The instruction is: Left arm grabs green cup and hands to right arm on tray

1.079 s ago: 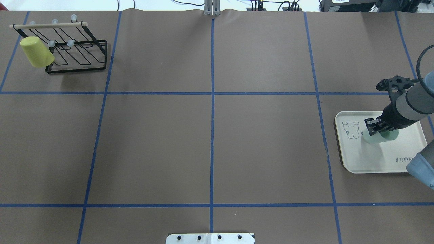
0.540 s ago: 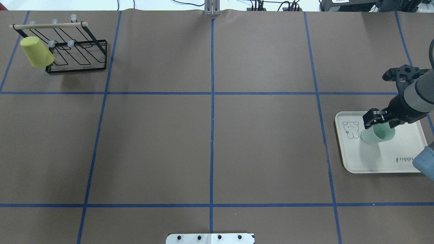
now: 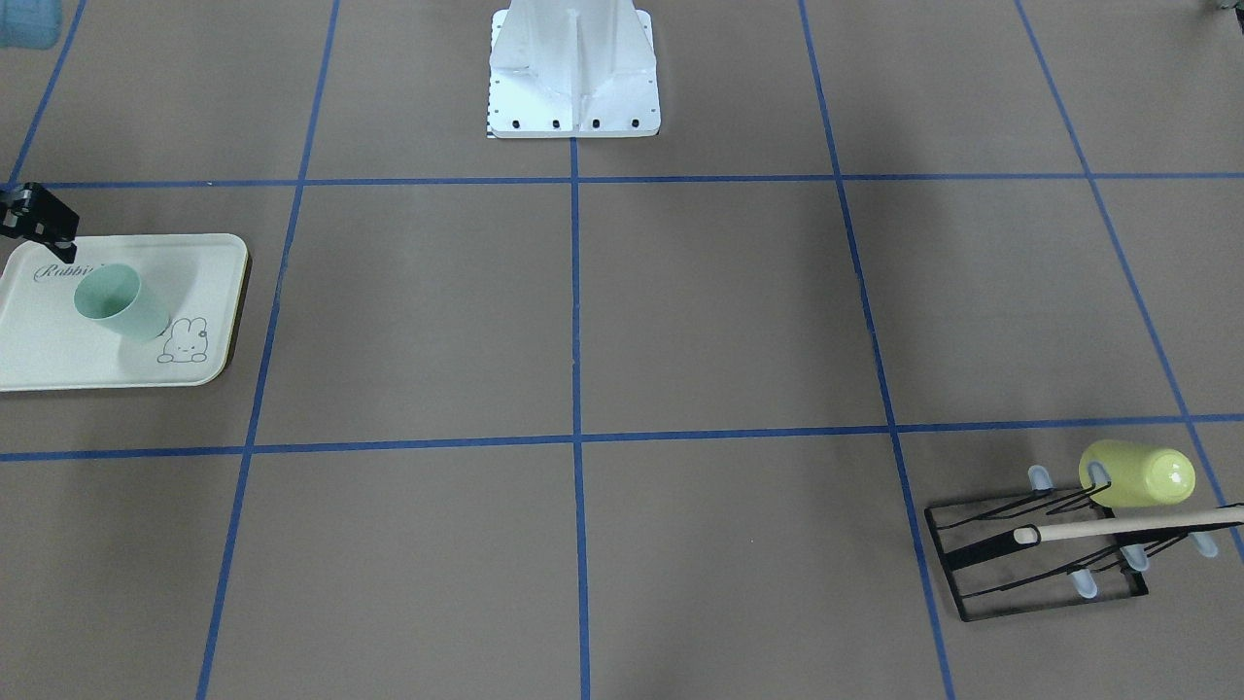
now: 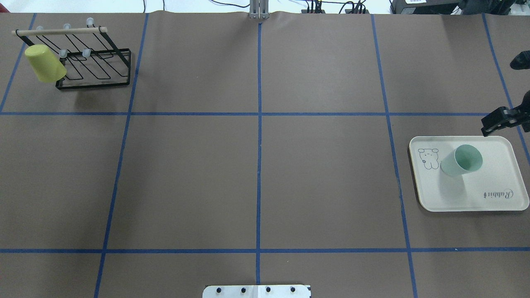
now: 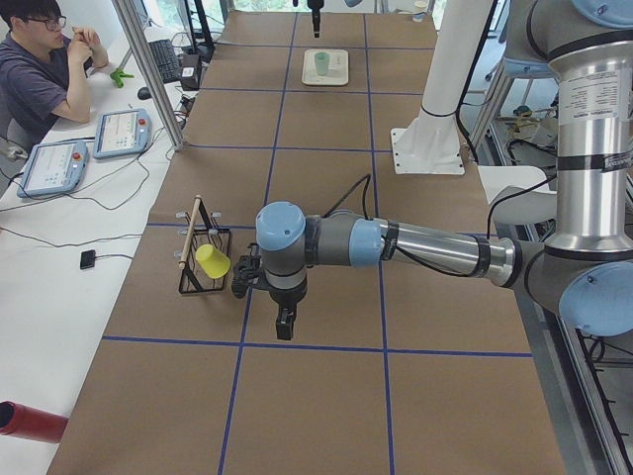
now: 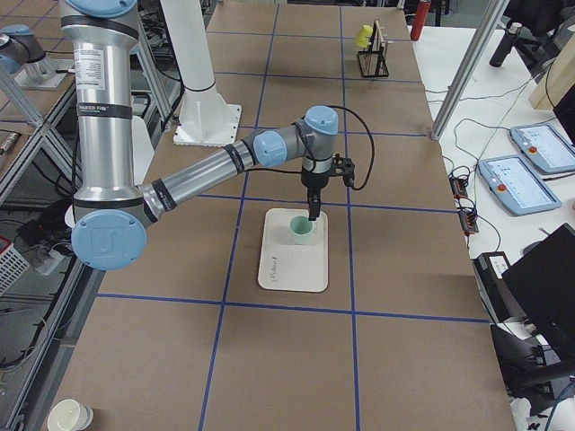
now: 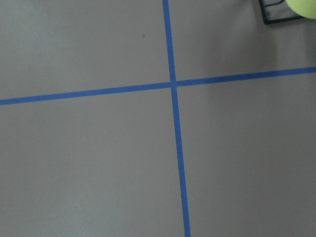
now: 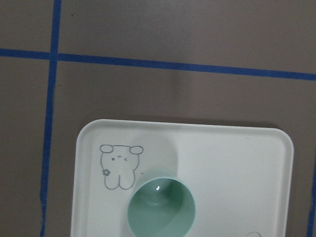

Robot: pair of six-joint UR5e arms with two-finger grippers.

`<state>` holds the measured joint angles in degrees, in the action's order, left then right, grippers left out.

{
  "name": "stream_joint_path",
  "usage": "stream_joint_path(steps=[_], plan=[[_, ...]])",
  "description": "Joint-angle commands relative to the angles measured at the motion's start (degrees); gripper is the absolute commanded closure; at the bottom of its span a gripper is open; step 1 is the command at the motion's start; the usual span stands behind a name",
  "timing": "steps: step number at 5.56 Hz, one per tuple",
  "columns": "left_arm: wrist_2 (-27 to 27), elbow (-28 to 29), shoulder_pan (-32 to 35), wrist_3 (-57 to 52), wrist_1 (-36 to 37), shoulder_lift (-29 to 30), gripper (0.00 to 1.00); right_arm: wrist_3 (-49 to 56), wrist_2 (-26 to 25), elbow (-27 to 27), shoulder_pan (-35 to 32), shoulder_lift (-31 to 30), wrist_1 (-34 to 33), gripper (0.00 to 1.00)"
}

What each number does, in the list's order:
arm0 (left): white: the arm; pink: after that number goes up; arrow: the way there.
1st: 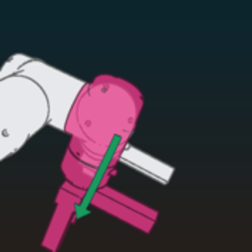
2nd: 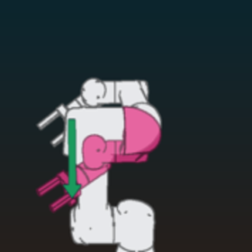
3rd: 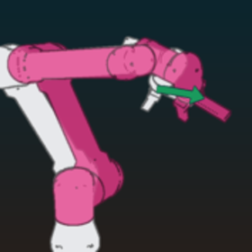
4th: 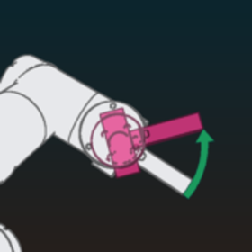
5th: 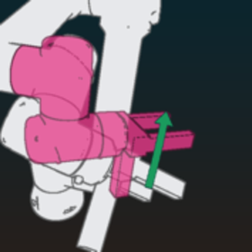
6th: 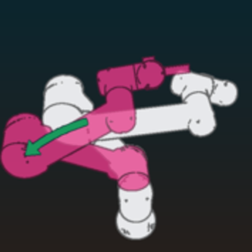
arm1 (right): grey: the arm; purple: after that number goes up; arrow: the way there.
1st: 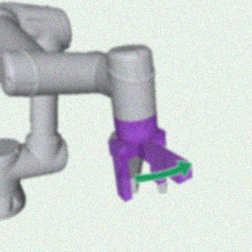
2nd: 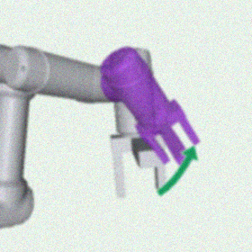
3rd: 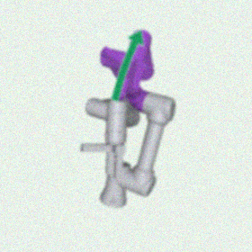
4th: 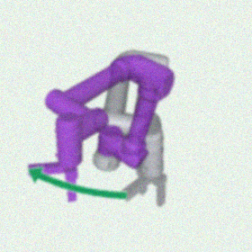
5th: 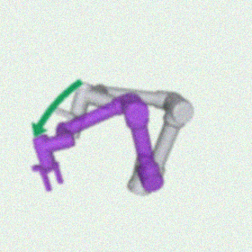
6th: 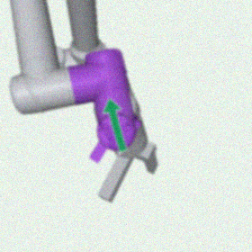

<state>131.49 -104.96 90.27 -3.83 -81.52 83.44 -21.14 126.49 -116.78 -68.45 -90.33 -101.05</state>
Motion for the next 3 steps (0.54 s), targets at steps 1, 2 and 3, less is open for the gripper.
stream_joint_path(steps=[1,2,3], plan=[[3.91,-0.77,1.47,0.22,-0.13,-2.04,0.0,19.63,4.02,6.17,-11.04,-0.63,-2.57,0.0],[7.25,-2.78,2.79,3.88,0.13,-3.18,0.0,27.48,3.94,9.87,-15.7,-0.9,-2.66,0.0],[7.02,-5.23,2.89,9.74,-0.21,-4.76,0.0,34.08,3.94,12.17,-19.58,-2.73,-2.57,0.0]])
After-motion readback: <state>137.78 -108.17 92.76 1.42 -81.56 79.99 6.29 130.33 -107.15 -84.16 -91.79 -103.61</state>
